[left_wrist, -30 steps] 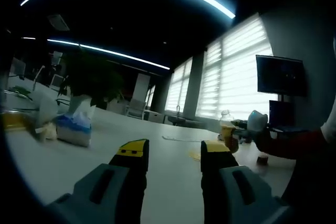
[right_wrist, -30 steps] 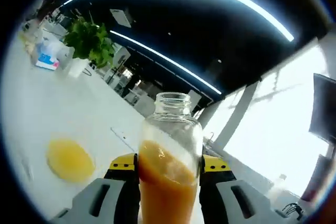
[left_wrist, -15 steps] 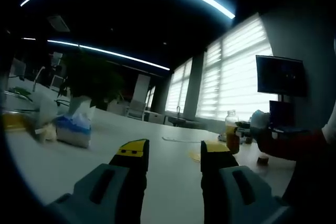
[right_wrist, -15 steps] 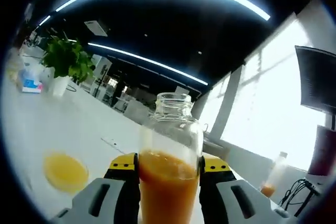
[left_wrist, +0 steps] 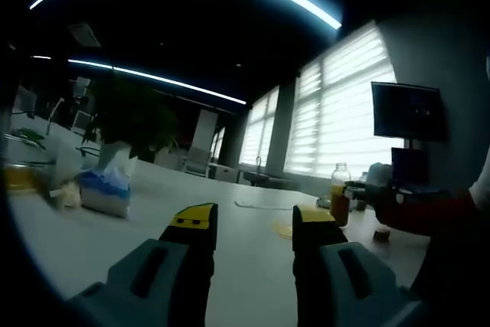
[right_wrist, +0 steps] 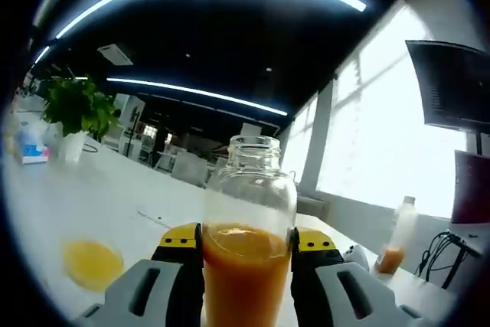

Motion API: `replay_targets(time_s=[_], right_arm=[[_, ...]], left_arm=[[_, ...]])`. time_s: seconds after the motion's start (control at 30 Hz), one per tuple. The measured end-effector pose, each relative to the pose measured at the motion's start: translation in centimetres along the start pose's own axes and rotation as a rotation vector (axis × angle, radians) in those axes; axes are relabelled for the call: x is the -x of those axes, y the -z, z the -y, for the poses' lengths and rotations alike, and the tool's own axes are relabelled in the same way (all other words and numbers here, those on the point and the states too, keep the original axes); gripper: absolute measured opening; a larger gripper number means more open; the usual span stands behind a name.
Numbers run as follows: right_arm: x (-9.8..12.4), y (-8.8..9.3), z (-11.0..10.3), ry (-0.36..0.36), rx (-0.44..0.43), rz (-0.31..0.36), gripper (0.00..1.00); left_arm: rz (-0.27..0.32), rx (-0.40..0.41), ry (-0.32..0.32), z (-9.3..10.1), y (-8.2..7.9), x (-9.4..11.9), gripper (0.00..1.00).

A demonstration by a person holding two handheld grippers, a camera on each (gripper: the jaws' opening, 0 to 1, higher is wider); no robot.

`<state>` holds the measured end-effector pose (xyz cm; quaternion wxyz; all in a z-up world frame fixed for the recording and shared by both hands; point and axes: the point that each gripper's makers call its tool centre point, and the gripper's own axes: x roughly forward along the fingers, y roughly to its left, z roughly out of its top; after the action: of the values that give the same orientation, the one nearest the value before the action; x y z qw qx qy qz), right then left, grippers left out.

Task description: Open the Petri dish lid, place the lid on the table, pour the liquid culture medium into the Petri dish, pick up the Petri dish lid from the table, and close the Petri dish

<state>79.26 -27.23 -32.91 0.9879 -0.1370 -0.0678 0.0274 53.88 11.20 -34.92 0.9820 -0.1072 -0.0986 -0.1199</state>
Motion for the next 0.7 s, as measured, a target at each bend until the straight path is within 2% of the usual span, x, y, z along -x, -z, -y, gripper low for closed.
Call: replay_targets(time_s=[0.5,0.7], right_arm=[[1.0,0.2,1.0,0.028,-0.071,-0.027,0.4],[1.5,0.2,1.1,0.038,-0.09,-0.033,0.4]], left_arm=[[-0.013,-0.01,0.023,0.8,0.2,0.3,0.31],[-0.031,-0.031,0.048,1.4,0.9,0.6,0.32]])
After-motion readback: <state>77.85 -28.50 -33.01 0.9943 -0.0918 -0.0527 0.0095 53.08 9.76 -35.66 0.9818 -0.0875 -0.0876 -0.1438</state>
